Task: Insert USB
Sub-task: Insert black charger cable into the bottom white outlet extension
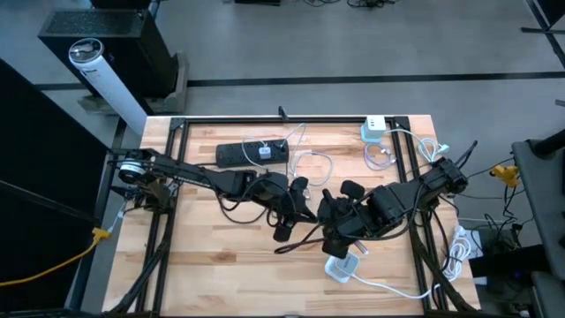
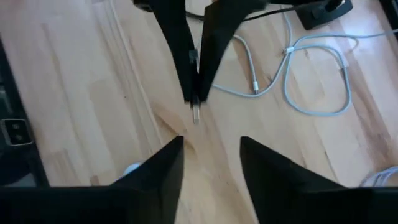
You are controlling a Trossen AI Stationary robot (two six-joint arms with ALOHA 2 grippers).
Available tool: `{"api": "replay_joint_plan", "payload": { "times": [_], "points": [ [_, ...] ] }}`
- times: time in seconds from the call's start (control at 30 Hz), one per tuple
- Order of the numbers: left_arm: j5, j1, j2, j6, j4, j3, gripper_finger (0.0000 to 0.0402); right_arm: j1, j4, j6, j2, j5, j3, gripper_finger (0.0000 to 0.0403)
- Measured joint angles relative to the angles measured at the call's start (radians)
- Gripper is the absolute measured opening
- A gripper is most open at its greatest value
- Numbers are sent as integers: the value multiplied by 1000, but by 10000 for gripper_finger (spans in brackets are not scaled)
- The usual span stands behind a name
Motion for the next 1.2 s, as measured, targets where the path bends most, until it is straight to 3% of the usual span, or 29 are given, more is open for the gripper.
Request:
{"api": "replay_joint_plan", "payload": {
  "times": [0.2, 0.43, 0.57, 0.73, 1.0, 1.2],
  "points": [
    [-8, -32, 43, 43, -7, -18, 20, 103, -40, 211, -6, 4, -29, 189],
    [-6, -57, 220, 58, 139, -20, 20, 316, -18, 669, -2, -34, -202, 194],
    [-2, -68, 321, 103, 176, -16, 20, 388, 68, 824, 12, -65, -293, 191],
    [31, -76, 388, 252, 196, -14, 20, 408, 183, 841, 39, -132, -376, 180],
    [73, -78, 421, 240, 261, 3, 20, 405, 271, 791, 89, -169, -493, 167],
    [74, -77, 465, 234, 242, 86, 20, 403, 346, 752, 101, -197, -545, 167]
  ]
}}
